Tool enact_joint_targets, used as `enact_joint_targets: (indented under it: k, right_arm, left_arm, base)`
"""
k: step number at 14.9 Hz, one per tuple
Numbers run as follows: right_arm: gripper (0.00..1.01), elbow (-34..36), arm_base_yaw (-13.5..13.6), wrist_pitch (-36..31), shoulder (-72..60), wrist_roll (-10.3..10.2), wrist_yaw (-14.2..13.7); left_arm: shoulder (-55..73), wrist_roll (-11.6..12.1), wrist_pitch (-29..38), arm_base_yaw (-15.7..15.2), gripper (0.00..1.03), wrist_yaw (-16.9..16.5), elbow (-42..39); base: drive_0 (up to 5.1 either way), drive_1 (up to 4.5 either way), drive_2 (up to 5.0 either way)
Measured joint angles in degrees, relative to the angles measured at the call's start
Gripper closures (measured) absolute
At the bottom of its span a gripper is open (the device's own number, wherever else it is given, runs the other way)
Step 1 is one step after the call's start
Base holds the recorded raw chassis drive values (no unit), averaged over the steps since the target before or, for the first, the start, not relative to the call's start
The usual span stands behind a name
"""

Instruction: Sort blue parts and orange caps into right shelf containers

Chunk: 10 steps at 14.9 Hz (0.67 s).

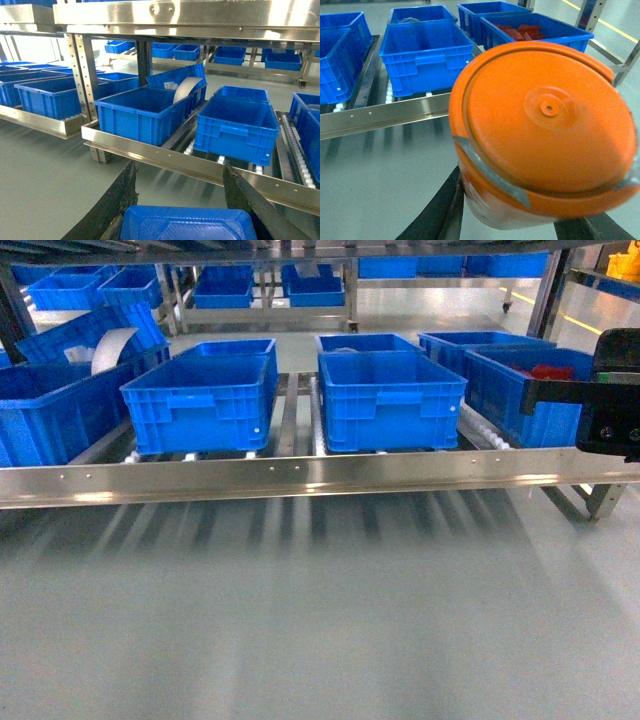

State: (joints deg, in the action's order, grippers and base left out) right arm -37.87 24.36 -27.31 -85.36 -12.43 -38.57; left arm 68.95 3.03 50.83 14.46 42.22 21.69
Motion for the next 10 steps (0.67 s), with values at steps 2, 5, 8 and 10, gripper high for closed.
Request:
enact_joint_targets:
  k: [2, 5, 8, 10]
  right_arm:
    - [0.6, 0.0, 0.0, 0.0, 0.0, -0.02, 0.0]
    - [0.6, 0.0, 0.0, 0.0, 0.02, -0.02, -0.02]
    - [0.6, 0.02, 0.02, 0.09, 0.0, -0.02, -0.02]
    - [0.6, 0.02, 0.0, 0.04, 0.0, 0.0, 0.0]
  left_arm:
    - [0.0, 0.0, 0.0, 0.0, 0.62, 0.0, 0.0]
    - [-0.02, 0.0, 0.13, 0.0, 0.62, -0.07, 0.0]
    - [0.0, 0.0, -0.07, 0.0, 0.62, 0.0, 0.0]
    - [0.0, 0.0, -0.09, 0.0, 0.62, 0.0, 0.0]
  base:
    - [0.0, 0.0, 0.0]
    - [0.0, 0.0, 0.0]
    - [0.0, 0.0, 0.0]
    - [0.0, 0.0, 0.0]
